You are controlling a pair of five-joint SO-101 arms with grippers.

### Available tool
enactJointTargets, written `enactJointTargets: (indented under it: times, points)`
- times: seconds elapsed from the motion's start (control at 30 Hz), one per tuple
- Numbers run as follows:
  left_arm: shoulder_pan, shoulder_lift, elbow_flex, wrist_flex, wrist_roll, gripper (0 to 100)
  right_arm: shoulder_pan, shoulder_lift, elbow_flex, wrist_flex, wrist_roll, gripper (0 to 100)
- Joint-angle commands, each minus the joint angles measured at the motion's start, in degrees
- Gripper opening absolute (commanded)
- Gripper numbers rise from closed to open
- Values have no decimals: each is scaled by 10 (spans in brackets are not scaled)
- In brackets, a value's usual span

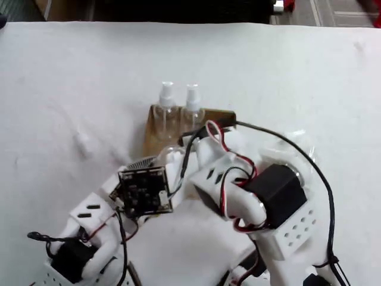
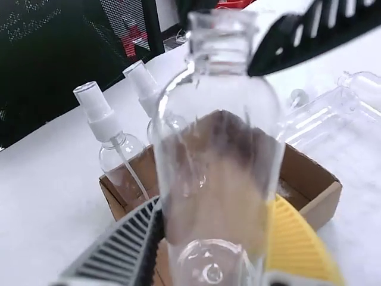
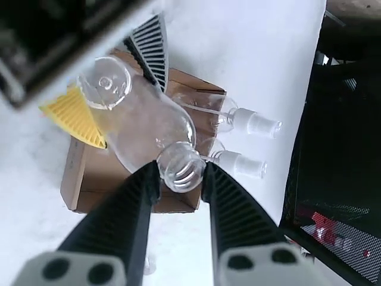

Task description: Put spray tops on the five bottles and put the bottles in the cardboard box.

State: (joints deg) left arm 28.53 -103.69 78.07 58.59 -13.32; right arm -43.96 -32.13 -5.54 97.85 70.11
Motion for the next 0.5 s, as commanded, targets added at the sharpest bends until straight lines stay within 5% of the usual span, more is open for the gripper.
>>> enactJointTargets:
  times: [0.0,0.47]
  points:
    - [44,-10,-54,9,6,231,-22,7,4,3,-20,17]
    - [38,-10,-121,57,13,229,-16,7,105,-10,-25,17]
